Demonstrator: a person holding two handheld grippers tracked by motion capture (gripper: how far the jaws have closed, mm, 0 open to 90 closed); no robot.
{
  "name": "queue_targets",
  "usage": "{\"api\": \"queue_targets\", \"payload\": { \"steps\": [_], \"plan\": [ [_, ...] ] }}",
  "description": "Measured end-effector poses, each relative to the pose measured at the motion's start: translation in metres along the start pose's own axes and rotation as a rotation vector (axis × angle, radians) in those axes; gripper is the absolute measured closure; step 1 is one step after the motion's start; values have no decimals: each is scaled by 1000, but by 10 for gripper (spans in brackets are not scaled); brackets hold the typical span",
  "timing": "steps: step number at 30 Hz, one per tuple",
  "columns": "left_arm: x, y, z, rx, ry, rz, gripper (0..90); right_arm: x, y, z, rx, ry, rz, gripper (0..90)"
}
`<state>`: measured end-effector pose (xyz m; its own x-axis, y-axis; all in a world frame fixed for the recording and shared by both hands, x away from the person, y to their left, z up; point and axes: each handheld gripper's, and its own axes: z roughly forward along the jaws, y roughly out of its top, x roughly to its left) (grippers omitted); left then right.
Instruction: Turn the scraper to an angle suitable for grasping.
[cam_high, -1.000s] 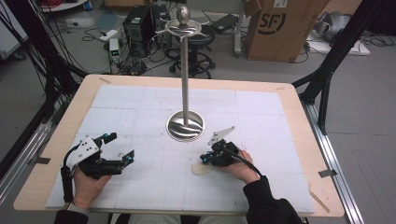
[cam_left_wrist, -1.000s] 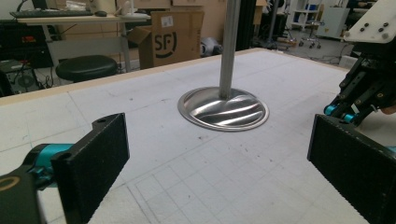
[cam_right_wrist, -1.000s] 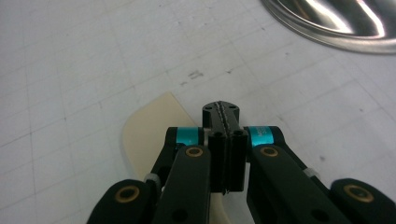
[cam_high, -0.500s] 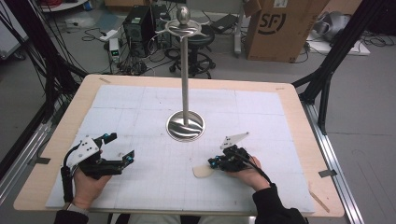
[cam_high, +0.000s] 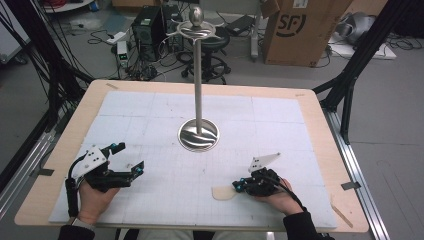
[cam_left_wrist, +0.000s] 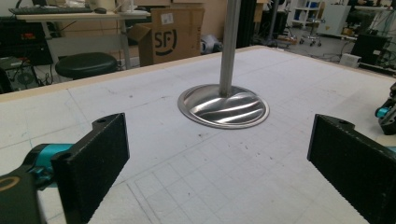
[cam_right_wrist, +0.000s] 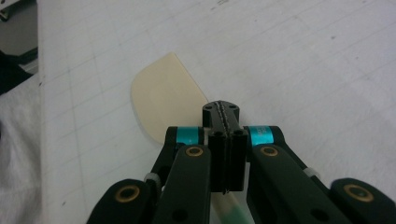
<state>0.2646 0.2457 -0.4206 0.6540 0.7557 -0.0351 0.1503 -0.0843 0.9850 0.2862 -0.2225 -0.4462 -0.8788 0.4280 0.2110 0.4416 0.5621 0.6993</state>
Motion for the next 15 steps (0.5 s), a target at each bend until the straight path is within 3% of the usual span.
{"api": "queue_targets", "payload": {
  "steps": [4, 6, 13, 15],
  "plan": [
    [0, 0, 0, 3, 0, 0, 61, 7, -4, -7, 0, -35, -46, 900],
    [0, 0, 0, -1, 0, 1, 61, 10, -12, -20, -41, -52, -51, 900],
    [0, 0, 0, -2, -1, -1, 61, 20, -42, -44, -35, -86, -9, 900],
    [0, 0, 0, -3, -1, -1, 61, 20, -55, -56, -24, -132, 14, 900]
  ]
}}
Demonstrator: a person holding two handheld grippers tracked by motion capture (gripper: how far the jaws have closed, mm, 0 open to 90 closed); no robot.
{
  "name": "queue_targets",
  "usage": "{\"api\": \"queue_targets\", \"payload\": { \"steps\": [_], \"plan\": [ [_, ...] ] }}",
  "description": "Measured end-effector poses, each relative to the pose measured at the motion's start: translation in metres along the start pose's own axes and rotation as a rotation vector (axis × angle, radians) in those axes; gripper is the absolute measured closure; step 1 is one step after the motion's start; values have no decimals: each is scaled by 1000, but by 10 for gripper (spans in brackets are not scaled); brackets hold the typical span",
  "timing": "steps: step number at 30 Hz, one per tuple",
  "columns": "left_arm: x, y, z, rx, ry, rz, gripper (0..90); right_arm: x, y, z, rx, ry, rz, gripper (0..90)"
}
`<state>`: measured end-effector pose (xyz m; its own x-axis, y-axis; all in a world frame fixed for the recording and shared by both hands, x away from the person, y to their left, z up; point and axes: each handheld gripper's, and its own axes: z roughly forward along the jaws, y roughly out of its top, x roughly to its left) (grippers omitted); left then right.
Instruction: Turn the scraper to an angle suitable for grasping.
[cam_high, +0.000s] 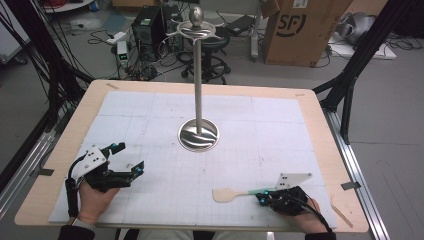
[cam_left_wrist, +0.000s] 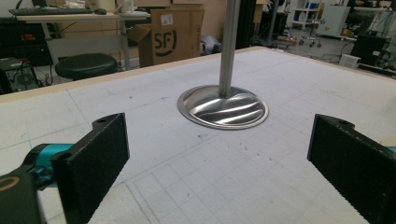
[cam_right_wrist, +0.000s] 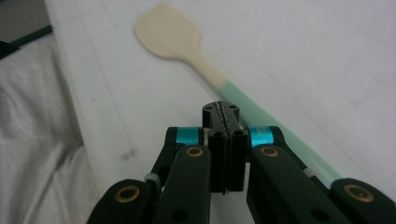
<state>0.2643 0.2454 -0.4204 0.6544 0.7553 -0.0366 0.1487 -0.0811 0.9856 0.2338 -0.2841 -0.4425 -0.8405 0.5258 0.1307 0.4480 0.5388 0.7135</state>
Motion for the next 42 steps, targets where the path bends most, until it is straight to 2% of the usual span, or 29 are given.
{"api": "queue_targets", "payload": {
  "steps": [1, 2, 3, 6, 10, 13, 18, 23, 25, 27, 28, 30, 33, 34, 36, 37, 38, 41, 42],
  "plan": [
    [0, 0, 0, 1, 1, 0, 61, 0, 0, 0, 0, 0, 0, 900],
    [0, 0, 0, 2, 0, -1, 61, -4, -7, -6, -6, -37, 27, 900],
    [0, 0, 0, 2, 1, -1, 61, -4, -7, -6, -6, -37, 27, 900],
    [0, 0, 1, 4, 1, -2, 61, -14, -7, -8, -12, -113, 78, 900],
    [0, -1, 1, 7, 4, -2, 61, -20, 1, 0, -14, -141, 70, 900],
    [0, -1, 1, 7, 5, -3, 61, -29, 17, 14, -13, -173, 64, 900],
    [1, -1, 1, 7, 4, -4, 61, -40, 40, 39, -31, -189, 69, 900],
    [1, -1, 2, 7, 3, -7, 61, -42, 64, 63, -34, -192, 41, 900],
    [1, -1, 2, 7, 1, -7, 61, -42, 68, 68, -33, -185, 41, 900],
    [1, -1, 2, 5, 1, -6, 61, -38, 81, 81, -30, -168, 23, 900],
    [1, -1, 2, 6, 1, -5, 61, -38, 81, 81, -30, -168, 23, 900],
    [1, -1, 2, 5, 2, -7, 61, -29, 92, 93, -20, -149, -10, 900],
    [1, -1, 1, 5, 1, -6, 61, -24, 98, 98, -11, -144, -31, 900],
    [1, -1, 1, 3, 0, -5, 61, -18, 103, 99, -24, -147, -35, 900],
    [1, -1, 1, 5, 0, -4, 61, -10, 106, 98, -47, -111, -29, 900],
    [1, -1, 1, 7, -2, -6, 61, -10, 106, 98, -47, -111, -29, 900],
    [1, -1, 2, 8, 0, -7, 61, 0, 109, 100, -47, -90, -50, 900],
    [1, -1, 2, 8, -2, -6, 61, 16, 111, 108, -15, -54, -59, 900],
    [1, -1, 2, 8, -2, -5, 61, 16, 111, 108, -15, -54, -59, 900]
  ]
}}
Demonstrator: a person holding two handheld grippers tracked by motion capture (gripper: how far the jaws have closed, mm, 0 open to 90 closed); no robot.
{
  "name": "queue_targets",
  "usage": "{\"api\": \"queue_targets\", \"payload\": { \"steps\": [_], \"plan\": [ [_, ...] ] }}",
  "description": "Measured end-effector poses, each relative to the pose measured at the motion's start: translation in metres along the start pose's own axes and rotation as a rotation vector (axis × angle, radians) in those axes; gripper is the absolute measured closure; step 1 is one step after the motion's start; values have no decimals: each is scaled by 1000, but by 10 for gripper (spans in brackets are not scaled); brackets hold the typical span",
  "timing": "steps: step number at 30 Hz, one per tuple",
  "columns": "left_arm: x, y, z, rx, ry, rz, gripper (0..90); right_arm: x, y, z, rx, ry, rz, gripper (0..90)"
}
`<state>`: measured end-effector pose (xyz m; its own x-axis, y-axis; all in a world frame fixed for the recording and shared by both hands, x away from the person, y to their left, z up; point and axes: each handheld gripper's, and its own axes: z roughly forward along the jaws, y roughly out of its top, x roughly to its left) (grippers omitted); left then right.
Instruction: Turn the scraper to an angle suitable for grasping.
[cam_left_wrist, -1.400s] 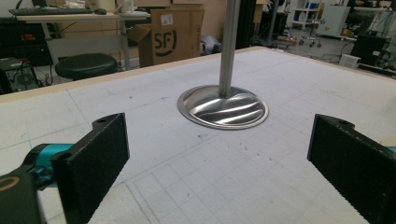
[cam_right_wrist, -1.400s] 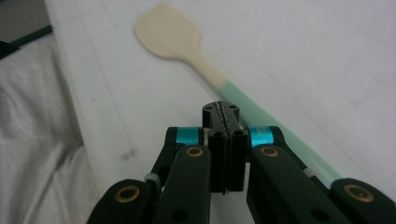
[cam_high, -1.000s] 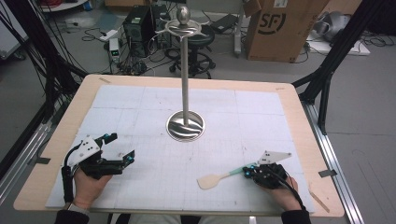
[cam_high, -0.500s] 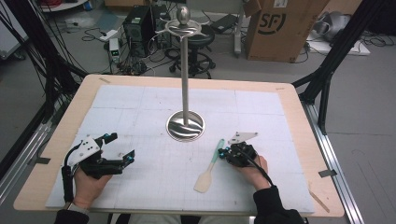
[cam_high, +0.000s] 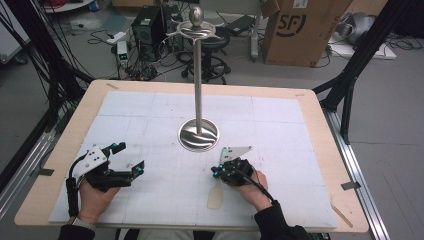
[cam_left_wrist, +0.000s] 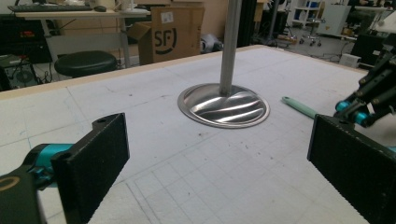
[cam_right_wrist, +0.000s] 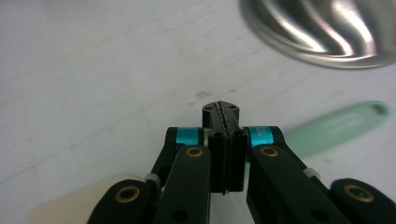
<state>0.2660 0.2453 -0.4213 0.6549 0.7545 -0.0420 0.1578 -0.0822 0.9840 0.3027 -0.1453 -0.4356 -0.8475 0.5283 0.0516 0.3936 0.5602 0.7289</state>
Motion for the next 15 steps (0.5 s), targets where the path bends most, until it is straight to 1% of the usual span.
{"api": "queue_targets", "payload": {
  "steps": [1, 2, 3, 5, 7, 9, 10, 11, 13, 14, 15],
  "plan": [
    [0, 0, 0, -2, 1, -1, 61, 8, 1, 5, 31, 25, 11, 900],
    [0, 0, 0, -2, 3, 2, 61, 8, 1, 5, 31, 25, 11, 900],
    [0, 0, 0, -1, 3, 2, 61, 15, -1, 8, 49, 11, 30, 900],
    [0, 0, 0, 2, 2, 2, 61, 16, -1, 8, 46, 7, 37, 900],
    [0, 0, 0, 3, 1, 2, 61, 16, -6, 3, 50, 7, 63, 900],
    [0, 0, 0, 3, 2, 0, 61, 15, -7, 2, 51, 3, 66, 900],
    [0, 0, -1, 3, 3, 1, 61, 15, -9, -1, 54, -2, 61, 900],
    [0, 0, -1, 3, 4, 2, 61, 16, -12, -6, 68, -22, 43, 900],
    [0, 0, -1, 2, 3, 1, 61, 15, -13, -8, 72, -27, 38, 900],
    [0, 0, -1, 3, 4, 0, 61, 13, -18, -14, 80, -38, 28, 900],
    [0, 0, -1, 2, 4, -1, 61, 13, -18, -14, 80, -38, 28, 900]
  ]
}}
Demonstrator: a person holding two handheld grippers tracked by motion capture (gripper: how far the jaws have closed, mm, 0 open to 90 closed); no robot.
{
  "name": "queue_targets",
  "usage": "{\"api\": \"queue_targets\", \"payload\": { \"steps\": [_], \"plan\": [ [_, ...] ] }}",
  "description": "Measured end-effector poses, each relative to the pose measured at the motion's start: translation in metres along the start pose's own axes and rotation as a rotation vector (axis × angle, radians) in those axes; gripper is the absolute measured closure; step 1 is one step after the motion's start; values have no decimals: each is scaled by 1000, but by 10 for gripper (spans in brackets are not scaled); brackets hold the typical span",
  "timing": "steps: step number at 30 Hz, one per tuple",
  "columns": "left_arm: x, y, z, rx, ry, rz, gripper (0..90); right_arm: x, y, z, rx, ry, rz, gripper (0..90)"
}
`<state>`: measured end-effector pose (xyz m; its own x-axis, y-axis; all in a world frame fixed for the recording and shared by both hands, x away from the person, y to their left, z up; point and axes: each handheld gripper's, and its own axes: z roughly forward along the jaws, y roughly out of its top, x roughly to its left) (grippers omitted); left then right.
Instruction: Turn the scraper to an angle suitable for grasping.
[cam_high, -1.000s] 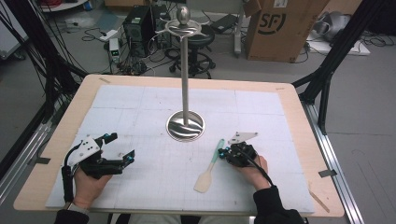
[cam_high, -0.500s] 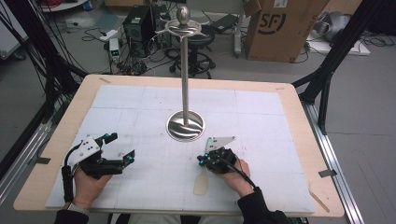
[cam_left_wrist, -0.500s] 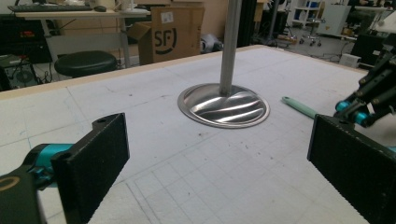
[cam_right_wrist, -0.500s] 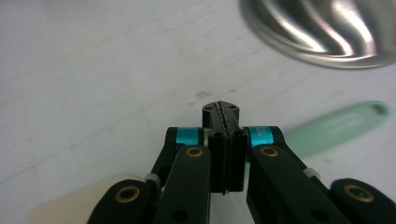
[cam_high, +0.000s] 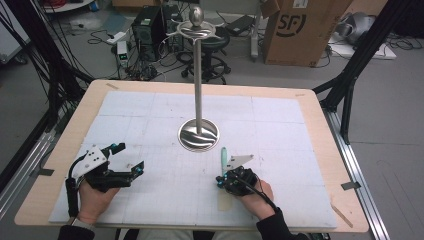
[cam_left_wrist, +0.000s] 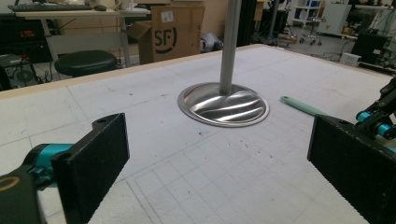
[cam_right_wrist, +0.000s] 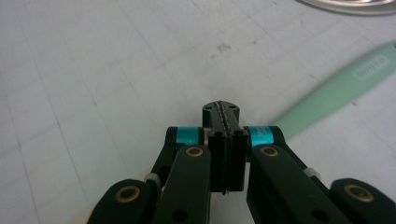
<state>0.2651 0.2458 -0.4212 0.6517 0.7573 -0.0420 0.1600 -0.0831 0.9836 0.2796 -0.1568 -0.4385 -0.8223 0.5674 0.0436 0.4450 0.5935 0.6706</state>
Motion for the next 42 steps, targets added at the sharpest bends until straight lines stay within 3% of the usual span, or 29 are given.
{"api": "queue_targets", "payload": {
  "steps": [16, 19, 21, 24, 27, 31, 34, 38, 41, 42],
  "plan": [
    [1, 0, 0, 1, 0, 0, 61, -50, -49, -49, 3, -129, 72, 900],
    [1, 0, 0, 2, -2, -4, 61, -58, -57, -56, -28, -116, 110, 900],
    [1, 0, 0, 1, 0, -2, 61, -64, -58, -62, -64, -142, 159, 900],
    [1, 0, 1, 5, -1, -4, 61, -79, -63, -73, -121, -234, 255, 900],
    [1, -1, 1, 9, 1, -3, 61, -95, -69, -72, -121, -275, 337, 900],
    [0, 0, 0, 5, 2, -7, 61, -104, -68, -62, -94, -288, 351, 900],
    [1, -1, 1, 6, 3, -9, 61, -111, -66, -56, -121, -285, 378, 900],
    [1, -1, 1, 11, 0, -4, 61, -112, -60, -47, -148, -211, 337, 900],
    [1, -1, 1, 4, 2, -10, 61, -108, -52, -42, -131, -202, 302, 900],
    [1, -1, 1, 4, 2, -9, 61, -106, -49, -39, -133, -165, 299, 900]
  ]
}}
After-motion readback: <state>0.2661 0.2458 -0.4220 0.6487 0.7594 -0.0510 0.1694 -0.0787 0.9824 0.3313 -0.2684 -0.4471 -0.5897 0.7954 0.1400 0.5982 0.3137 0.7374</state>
